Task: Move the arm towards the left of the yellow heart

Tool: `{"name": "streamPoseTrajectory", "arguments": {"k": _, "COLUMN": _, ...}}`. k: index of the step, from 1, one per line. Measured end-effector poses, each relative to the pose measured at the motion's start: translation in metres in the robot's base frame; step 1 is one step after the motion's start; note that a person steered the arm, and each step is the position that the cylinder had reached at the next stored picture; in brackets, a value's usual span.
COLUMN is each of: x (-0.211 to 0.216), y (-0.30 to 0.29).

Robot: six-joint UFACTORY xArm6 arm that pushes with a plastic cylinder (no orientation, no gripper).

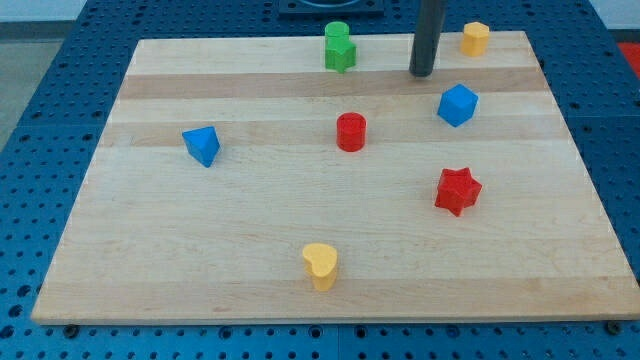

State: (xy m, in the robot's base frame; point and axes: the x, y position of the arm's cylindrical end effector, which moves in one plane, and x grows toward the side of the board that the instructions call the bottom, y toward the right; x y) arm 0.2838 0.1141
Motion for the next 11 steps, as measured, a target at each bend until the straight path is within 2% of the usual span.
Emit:
{"name": "streamPoseTrajectory", "arguments": {"k": 1, "x": 0.012, "y": -0.024}}
{"name": "streamPoseTrajectory", "arguments": {"k": 5, "x": 0.139, "y": -0.038}}
{"name": "streamPoseTrajectory", "arguments": {"k": 7, "x": 0.200, "y": -0.140}}
{"name": "streamPoseTrajectory", "arguments": {"k": 8, "x": 0.247, "y": -0.173}}
{"name": "streamPoseTrajectory", "arguments": {"k": 9, "x": 0.282, "y": -0.186}}
{"name": "streamPoseTrajectory", "arguments": {"k": 10, "x": 0.302, "y": -0.171}}
{"name": "streamPoseTrajectory", "arguments": {"k": 11, "x": 0.305, "y": -0.148}}
